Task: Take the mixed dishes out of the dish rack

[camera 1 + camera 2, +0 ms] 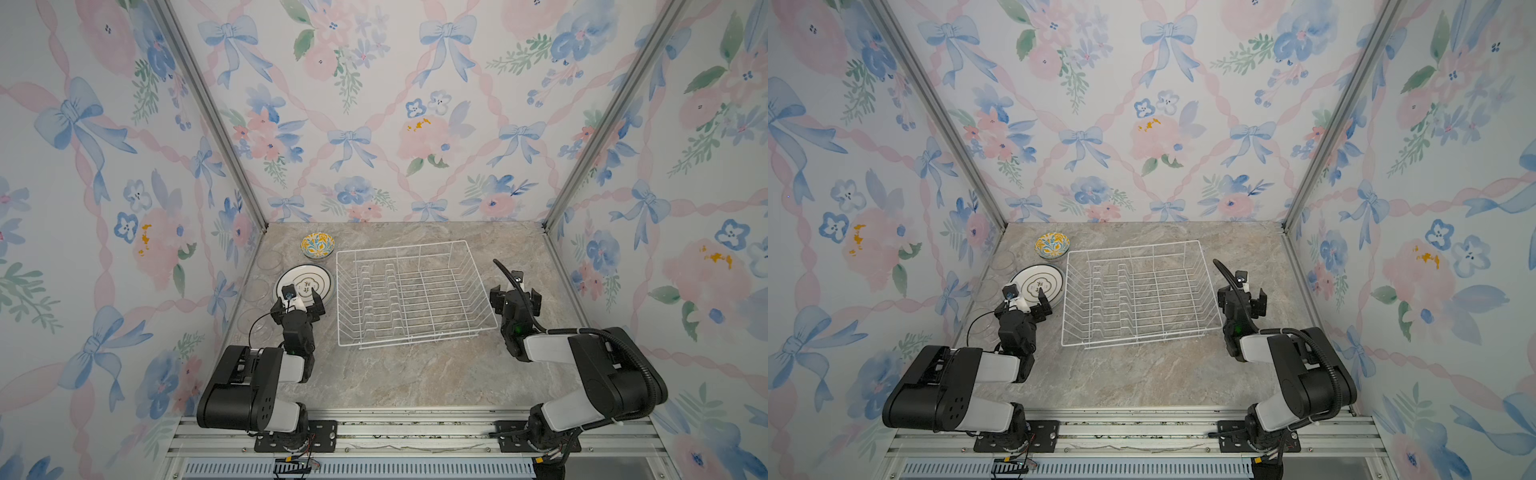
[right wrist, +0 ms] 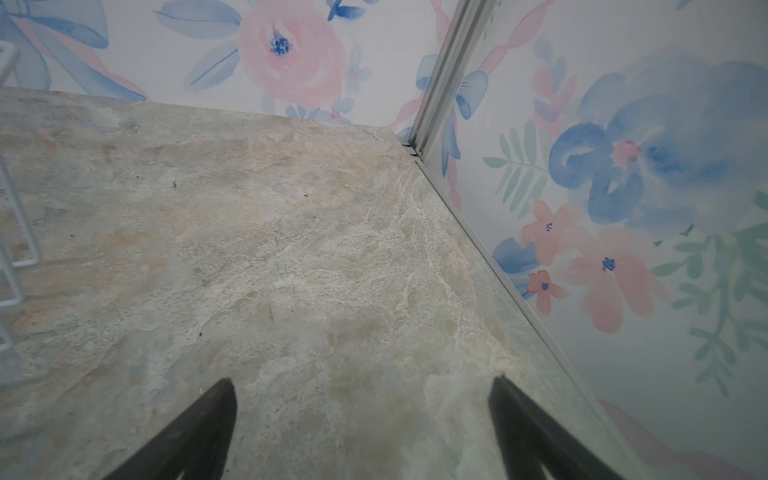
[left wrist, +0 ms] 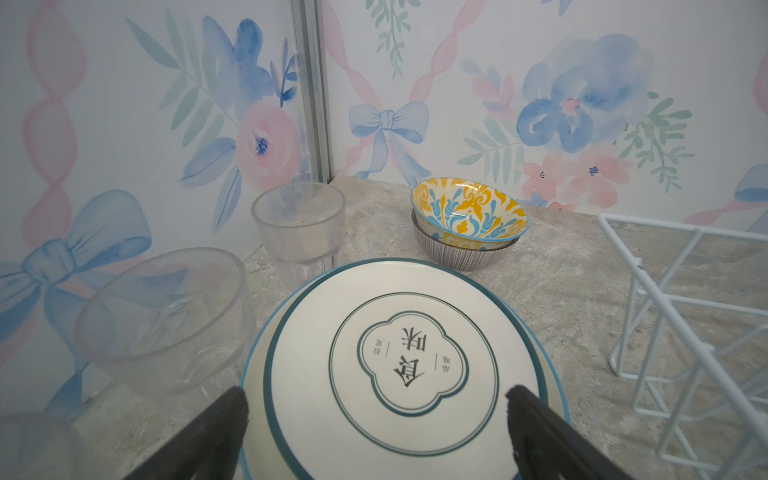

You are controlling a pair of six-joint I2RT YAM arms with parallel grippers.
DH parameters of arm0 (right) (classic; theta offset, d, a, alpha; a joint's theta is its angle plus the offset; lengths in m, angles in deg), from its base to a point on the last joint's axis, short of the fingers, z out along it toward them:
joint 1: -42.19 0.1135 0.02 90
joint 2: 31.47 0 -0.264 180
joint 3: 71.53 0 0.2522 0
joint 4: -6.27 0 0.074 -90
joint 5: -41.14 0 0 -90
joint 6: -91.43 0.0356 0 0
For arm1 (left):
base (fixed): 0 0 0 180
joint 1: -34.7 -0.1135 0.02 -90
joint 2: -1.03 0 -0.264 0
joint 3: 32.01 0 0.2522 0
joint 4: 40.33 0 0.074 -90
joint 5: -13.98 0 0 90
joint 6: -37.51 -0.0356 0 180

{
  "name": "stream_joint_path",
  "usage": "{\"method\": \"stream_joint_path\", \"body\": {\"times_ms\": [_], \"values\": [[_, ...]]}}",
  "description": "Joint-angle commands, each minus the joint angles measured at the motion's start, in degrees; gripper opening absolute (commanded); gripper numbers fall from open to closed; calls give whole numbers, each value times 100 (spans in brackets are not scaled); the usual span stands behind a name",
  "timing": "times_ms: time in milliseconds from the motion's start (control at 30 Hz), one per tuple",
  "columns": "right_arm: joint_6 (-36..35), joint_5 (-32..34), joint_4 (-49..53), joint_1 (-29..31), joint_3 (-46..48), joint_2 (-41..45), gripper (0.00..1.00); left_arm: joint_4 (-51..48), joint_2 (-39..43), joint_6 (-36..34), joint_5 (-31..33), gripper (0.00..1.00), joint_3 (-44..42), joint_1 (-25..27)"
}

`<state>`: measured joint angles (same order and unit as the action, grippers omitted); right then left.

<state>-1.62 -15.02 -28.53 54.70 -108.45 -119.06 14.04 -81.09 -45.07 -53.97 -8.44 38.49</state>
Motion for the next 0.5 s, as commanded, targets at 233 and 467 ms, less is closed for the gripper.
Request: {"method": "stream_joint_path", "body": {"times_ms": [233, 467], "values": [[55, -1056, -310, -306, 149, 216, 97, 1142, -741, -874, -194, 98, -138, 453], [67, -1793, -1193, -512, 422, -221, 97, 971, -866, -802, -51, 98, 70, 427]]}}
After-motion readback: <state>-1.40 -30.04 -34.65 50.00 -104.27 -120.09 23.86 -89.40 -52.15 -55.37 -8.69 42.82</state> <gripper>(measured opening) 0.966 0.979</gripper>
